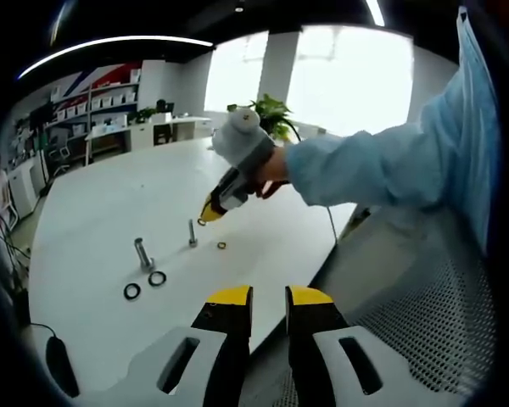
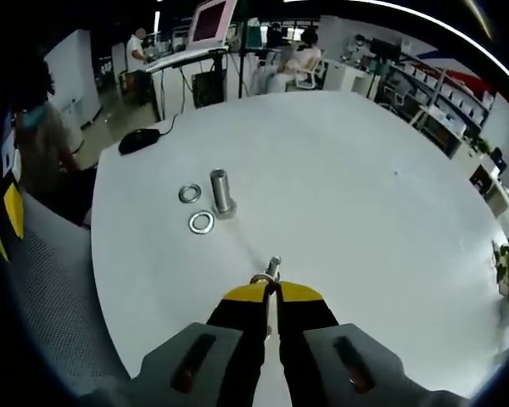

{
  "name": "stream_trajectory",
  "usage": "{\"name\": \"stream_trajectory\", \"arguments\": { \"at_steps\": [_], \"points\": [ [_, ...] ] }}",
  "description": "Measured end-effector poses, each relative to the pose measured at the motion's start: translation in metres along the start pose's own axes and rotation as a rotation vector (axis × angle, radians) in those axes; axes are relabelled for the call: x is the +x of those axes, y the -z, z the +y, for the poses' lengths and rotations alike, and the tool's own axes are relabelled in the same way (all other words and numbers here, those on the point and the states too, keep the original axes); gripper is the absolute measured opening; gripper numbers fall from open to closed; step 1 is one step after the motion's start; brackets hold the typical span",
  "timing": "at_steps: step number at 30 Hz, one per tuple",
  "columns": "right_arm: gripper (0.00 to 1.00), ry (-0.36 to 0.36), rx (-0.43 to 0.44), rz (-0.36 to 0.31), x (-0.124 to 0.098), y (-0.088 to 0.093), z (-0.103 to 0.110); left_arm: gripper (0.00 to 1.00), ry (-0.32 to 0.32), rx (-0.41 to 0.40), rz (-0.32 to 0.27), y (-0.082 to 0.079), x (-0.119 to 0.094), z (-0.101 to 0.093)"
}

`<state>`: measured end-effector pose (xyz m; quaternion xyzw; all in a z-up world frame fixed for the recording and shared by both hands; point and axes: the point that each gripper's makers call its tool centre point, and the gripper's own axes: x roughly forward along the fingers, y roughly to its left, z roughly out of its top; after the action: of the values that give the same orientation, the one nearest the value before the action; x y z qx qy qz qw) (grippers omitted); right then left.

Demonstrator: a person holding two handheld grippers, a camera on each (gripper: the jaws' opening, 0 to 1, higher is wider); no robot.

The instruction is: Place the washer onto the threaded stud by aligning its center hole with the stud, sliding it down to the base, and recovering from edge contact or off-axis alignment until the washer reaches the visible bottom stop.

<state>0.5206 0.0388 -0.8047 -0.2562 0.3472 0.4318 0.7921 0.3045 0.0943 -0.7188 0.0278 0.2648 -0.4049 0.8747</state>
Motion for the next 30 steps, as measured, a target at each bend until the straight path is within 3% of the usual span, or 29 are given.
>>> {"name": "stream_trajectory", "arguments": {
  "at_steps": [6,19,30],
  "points": [
    [0.05,0.014,-0.002,-0.016,0.006,-0.010,-0.007,0.13,0.002,-0.001,0.000,0.000,0.000,0.000],
    [0.06,0.010,0.011,0.003,0.020,-0.013,-0.010,0.13,0.006,-0.003,-0.002,-0.001,0.000,-0.001],
    [0.06,0.004,0.016,0.005,0.019,-0.014,-0.008,0.13,0.017,0.000,0.002,-0.001,0.001,-0.003]
  ]
}}
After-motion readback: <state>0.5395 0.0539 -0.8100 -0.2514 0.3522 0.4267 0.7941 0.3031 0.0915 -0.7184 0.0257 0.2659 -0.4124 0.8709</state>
